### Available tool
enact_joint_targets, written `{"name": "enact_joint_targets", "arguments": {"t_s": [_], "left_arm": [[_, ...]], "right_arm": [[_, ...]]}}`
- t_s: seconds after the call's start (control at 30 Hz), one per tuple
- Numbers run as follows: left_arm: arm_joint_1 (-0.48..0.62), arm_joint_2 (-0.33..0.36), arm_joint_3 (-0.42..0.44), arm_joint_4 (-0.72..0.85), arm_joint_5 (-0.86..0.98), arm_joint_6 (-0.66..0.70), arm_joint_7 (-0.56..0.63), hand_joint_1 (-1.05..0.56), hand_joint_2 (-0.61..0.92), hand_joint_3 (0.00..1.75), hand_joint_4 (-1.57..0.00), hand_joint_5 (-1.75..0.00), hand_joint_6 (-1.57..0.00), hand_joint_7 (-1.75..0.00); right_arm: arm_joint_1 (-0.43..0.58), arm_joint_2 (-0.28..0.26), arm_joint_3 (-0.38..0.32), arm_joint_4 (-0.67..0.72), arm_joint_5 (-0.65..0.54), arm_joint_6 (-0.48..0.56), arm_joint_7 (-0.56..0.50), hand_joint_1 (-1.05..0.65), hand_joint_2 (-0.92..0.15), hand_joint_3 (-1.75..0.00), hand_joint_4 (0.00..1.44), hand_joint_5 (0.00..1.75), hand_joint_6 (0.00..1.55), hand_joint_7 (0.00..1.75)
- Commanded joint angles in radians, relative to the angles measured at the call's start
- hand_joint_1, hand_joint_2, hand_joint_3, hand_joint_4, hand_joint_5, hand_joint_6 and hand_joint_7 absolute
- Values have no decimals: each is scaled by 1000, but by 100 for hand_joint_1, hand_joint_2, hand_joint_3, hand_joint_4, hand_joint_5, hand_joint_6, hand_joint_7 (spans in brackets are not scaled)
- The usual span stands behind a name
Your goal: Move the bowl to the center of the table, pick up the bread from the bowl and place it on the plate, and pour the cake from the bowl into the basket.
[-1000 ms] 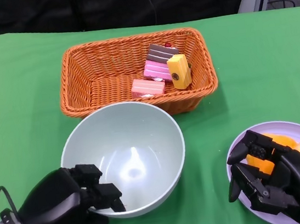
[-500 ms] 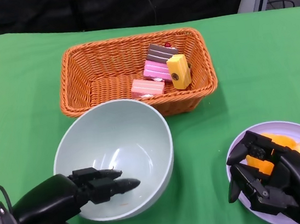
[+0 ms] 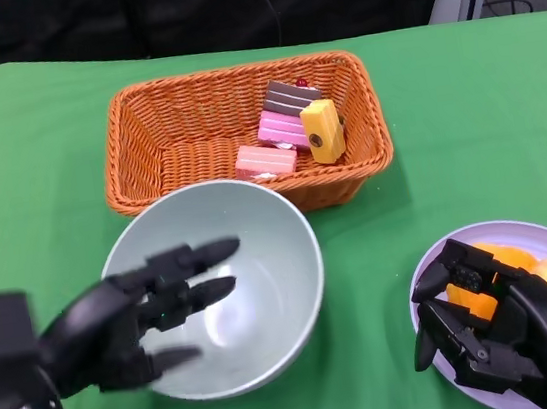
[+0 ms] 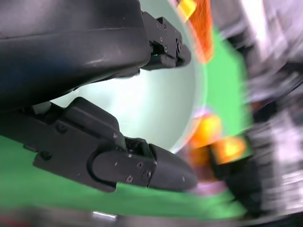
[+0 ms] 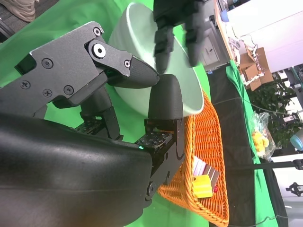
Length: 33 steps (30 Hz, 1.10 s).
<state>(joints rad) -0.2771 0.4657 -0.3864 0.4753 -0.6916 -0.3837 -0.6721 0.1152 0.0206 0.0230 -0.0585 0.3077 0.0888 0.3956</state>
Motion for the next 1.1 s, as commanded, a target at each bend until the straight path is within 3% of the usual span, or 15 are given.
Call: {"name": "enact_joint_targets", "arguments": {"t_s": [0.03,0.1,0.13,0.17,0.23,0.27,0.33,0.4,0.5,0.73,0.93,1.1], "left_arm": [[99,-67,139,-115,-45,82,25,-31,92,11,-70,-26,-70,-14],[127,-104,184,-148,-10,105,34,-22,92,16,-79,-37,-83,-16],[136,-121,204,-159,2,117,33,-19,92,22,-79,-67,-95,-21],[143,-135,221,-167,14,129,30,-18,92,24,-78,-80,-100,-23],[155,-160,251,-176,33,152,16,-17,92,26,-77,-90,-103,-25],[164,-171,259,-181,50,159,12,-11,92,40,-77,-118,-98,-54],[177,-192,272,-181,98,138,0,-6,91,50,-73,-145,-80,-102],[182,-209,281,-159,172,66,-19,-3,89,57,-71,-156,-73,-120],[184,-227,296,-122,253,-10,-38,-5,82,72,-71,-165,-69,-134],[177,-258,315,-48,359,-131,-66,-5,70,93,-70,-169,-69,-137],[182,-256,318,-81,403,-148,-67,-7,74,83,-67,-172,-69,-134],[196,-250,323,-125,427,-128,-58,-8,66,95,-70,-169,-70,-135]], "right_arm": [[5,-19,-9,-7,23,9,14,-27,-60,-94,68,175,55,156],[5,-24,-9,-11,24,13,17,-26,-60,-94,68,175,56,155],[6,-25,-9,-12,25,14,19,-26,-60,-95,68,175,56,154],[6,-25,-9,-13,25,14,21,-25,-60,-95,68,175,56,154],[7,-25,-8,-13,22,9,22,-25,-60,-95,68,175,56,154],[9,-26,-6,-14,19,6,22,-27,-59,-95,68,175,56,154],[13,-24,-4,-15,16,-2,23,-28,-58,-95,68,175,56,154],[14,-25,-2,-17,19,-7,30,-28,-58,-96,68,175,56,154],[13,-27,2,-14,17,-23,45,-27,-58,-97,68,175,56,155],[29,-37,19,-48,20,-43,71,-24,-57,-101,68,174,59,151],[66,-68,62,-176,-7,-19,60,-25,-52,-106,67,175,59,151],[87,-78,80,-233,-1,7,44,-25,-50,-109,68,175,62,149]]}}
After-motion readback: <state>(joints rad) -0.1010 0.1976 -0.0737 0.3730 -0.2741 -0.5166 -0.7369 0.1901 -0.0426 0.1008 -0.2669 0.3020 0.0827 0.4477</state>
